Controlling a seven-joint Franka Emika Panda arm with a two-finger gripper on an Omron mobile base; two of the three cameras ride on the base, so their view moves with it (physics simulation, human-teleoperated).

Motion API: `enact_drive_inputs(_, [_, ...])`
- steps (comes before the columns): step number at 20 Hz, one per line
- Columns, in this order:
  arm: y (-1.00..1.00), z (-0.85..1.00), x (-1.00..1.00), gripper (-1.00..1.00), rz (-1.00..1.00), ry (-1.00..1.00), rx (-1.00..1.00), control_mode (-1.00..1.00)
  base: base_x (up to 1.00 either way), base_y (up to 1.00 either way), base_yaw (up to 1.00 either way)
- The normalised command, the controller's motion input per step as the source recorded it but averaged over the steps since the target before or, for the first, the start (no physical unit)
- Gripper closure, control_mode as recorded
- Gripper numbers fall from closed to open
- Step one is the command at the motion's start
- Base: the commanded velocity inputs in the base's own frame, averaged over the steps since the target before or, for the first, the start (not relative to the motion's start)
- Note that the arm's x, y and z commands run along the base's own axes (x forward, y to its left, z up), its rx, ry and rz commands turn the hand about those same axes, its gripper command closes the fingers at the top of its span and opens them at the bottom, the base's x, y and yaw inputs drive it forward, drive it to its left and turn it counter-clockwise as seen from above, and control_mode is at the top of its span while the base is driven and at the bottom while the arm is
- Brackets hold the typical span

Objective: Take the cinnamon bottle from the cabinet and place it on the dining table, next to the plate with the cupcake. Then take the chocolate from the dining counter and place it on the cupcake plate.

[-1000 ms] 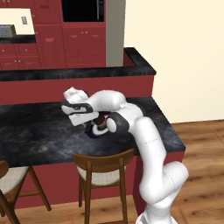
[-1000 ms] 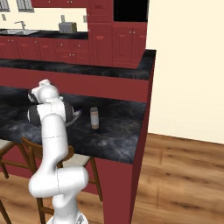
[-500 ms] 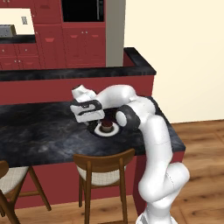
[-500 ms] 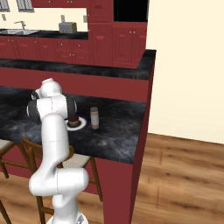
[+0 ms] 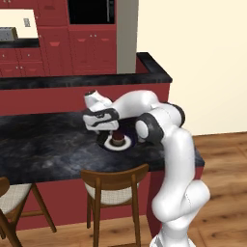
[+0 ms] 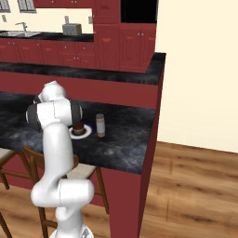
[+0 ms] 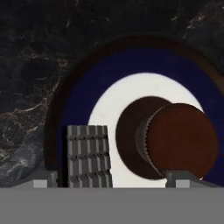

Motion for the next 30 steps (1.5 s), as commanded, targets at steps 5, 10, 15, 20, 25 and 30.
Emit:
enact_drive_inputs(5, [0.02, 0.45, -0.36, -1.0, -0.01, -0.17, 0.07, -1.0, 0.0, 0.0, 0.0])
enact_drive_inputs(10, [-0.15, 0.25, -0.75, -1.0, 0.04, -0.18, 0.15, -1.0, 0.0, 0.0, 0.0])
enact_drive_inputs(15, [-0.22, 0.21, -0.84, -1.0, 0.12, -0.14, 0.15, -1.0, 0.0, 0.0, 0.0])
enact_drive_inputs(20, [-0.26, 0.18, -0.86, -1.0, 0.21, -0.12, 0.15, -1.0, 0.0, 0.0, 0.0])
enact_drive_inputs(25, [-0.26, 0.37, -0.77, -1.0, 0.25, 0.0, 0.02, -1.0, 0.0, 0.0, 0.0])
enact_drive_inputs(30, [-0.16, 0.4, -0.81, -1.0, 0.19, 0.02, -0.07, -1.0, 0.0, 0.0, 0.0])
